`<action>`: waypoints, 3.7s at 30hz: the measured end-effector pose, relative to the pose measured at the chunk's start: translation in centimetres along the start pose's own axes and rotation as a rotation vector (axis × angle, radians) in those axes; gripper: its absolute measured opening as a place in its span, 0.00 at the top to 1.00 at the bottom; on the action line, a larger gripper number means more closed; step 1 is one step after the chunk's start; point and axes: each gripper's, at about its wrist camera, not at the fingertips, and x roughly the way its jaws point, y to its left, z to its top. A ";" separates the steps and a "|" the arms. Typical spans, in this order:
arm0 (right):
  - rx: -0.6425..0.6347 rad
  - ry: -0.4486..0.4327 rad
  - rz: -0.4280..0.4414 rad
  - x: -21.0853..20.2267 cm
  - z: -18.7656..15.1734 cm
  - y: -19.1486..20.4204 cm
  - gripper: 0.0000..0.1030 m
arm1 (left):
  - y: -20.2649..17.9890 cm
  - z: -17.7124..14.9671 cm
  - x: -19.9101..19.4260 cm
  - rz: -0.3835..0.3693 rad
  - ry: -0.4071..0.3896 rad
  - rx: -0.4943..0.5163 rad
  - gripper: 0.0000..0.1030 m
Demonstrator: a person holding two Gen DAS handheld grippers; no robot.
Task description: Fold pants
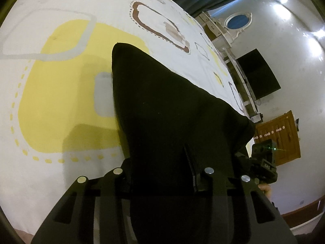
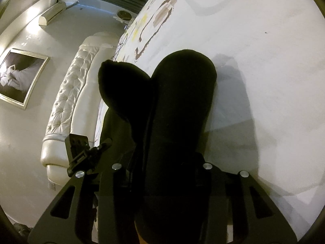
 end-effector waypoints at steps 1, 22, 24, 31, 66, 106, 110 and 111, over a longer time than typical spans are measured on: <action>-0.002 0.001 -0.001 0.1 0.1 0.0 0.64 | 0.1 0.1 -0.1 0.001 -0.002 -0.001 0.63; -0.007 0.038 0.020 6.1 5.7 2.5 0.64 | 4.9 3.8 -2.9 0.007 -0.048 -0.075 0.63; -0.005 0.038 0.022 6.5 6.1 2.6 0.64 | 5.3 4.2 -2.9 0.008 -0.046 -0.075 0.63; 0.004 0.040 0.035 7.9 7.1 3.0 0.64 | 6.2 5.0 -3.1 0.002 -0.048 -0.089 0.63; 0.031 0.035 0.088 10.2 9.0 3.0 0.64 | 8.2 4.5 -5.2 -0.012 -0.053 -0.128 0.60; 0.157 -0.146 0.004 1.7 5.2 -0.3 0.46 | 6.8 -1.8 -10.2 0.145 -0.214 -0.166 0.23; 0.116 -0.162 -0.083 0.3 2.4 0.4 0.42 | 4.6 -4.6 -10.7 0.280 -0.222 -0.066 0.23; 0.103 -0.163 -0.101 0.1 1.8 0.7 0.42 | 3.6 -5.5 -10.9 0.320 -0.233 -0.034 0.23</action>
